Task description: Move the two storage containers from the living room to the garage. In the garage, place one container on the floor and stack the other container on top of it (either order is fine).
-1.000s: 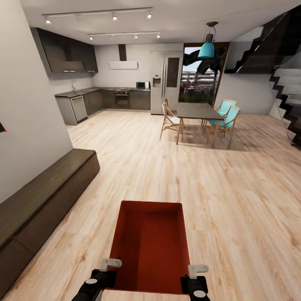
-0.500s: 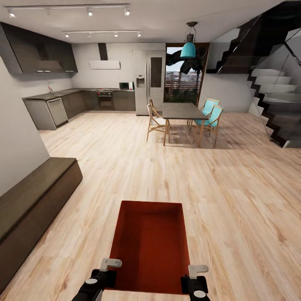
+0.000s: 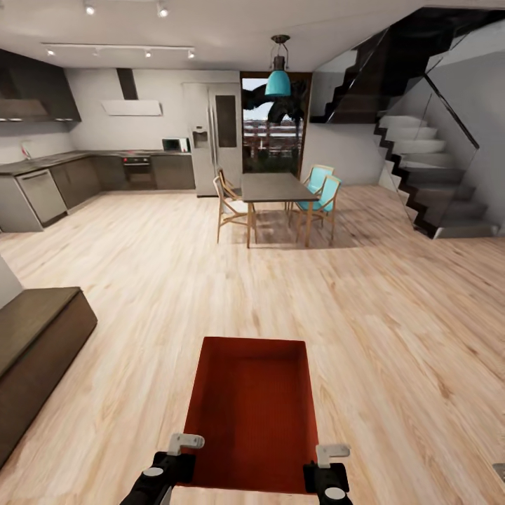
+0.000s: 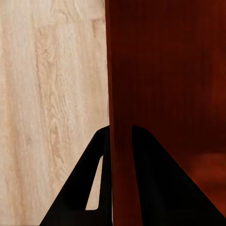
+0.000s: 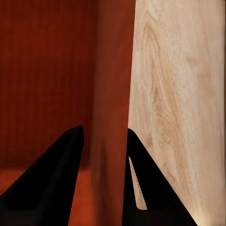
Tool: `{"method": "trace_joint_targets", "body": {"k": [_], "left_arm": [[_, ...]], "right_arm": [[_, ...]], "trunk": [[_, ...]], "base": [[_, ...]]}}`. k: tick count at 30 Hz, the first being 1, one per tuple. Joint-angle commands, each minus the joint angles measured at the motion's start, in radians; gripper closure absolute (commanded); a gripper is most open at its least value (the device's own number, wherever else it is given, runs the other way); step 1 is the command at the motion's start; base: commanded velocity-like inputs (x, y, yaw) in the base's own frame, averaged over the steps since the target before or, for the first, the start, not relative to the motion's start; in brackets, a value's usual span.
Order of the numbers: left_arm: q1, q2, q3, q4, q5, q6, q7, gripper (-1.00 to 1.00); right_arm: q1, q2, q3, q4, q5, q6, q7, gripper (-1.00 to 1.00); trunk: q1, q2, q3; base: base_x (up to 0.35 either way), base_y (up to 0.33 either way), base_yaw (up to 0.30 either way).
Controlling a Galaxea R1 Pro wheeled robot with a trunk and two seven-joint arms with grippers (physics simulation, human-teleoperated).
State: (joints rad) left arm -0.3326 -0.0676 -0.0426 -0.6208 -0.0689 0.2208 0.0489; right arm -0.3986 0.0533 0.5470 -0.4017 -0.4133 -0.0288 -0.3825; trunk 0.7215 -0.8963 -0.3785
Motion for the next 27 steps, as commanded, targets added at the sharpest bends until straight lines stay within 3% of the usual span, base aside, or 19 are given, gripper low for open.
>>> {"method": "trace_joint_targets", "body": {"k": [1, 27], "left_arm": [[0.001, 0.000, -0.026, 0.000, -0.098, 0.006, 0.012, 1.00], [0.001, 0.000, -0.026, 0.000, -0.097, 0.008, 0.011, 1.00]], "right_arm": [[-0.008, 0.000, -0.007, -0.009, -0.004, -0.005, -0.099, 1.00], [-0.008, 0.000, -0.006, -0.009, -0.004, -0.006, -0.099, 1.00]], "trunk": [[0.001, -0.001, -0.001], [0.001, -0.001, -0.001]], "base": [[0.321, 0.000, -0.252], [0.321, 0.000, -0.251]]}}
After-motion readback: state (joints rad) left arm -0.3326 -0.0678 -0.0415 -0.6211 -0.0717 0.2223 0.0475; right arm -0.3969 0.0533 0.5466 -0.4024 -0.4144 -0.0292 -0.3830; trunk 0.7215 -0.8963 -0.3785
